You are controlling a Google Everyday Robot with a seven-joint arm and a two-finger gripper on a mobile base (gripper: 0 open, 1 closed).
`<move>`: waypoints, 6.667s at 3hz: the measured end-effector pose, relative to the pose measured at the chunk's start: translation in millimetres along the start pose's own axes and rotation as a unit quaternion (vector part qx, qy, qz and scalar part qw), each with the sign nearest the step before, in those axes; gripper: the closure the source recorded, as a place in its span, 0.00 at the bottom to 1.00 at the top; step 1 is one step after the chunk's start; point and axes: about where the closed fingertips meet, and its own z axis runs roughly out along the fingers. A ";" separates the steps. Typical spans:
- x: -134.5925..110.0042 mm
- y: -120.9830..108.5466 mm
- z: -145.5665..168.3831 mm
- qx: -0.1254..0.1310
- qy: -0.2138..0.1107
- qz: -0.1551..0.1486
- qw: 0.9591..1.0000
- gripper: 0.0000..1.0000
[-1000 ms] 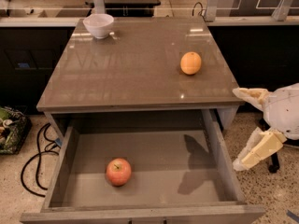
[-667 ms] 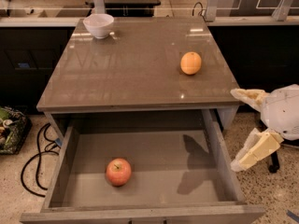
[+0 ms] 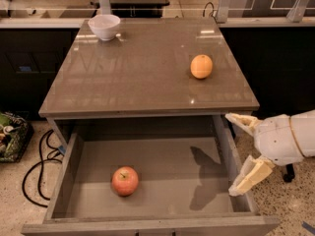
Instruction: Pick apple from top drawer and place on counter
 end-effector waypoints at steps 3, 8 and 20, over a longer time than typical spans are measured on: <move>7.5 18.1 90.6 -0.004 -0.055 -0.013 0.998 0.00; -35.8 25.7 234.2 -0.053 -0.138 0.007 0.989 0.00; -88.6 31.8 258.1 -0.056 -0.152 0.007 0.987 1.00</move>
Offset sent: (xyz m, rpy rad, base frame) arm 0.0121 0.0639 -0.0680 0.1191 -0.0651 0.0329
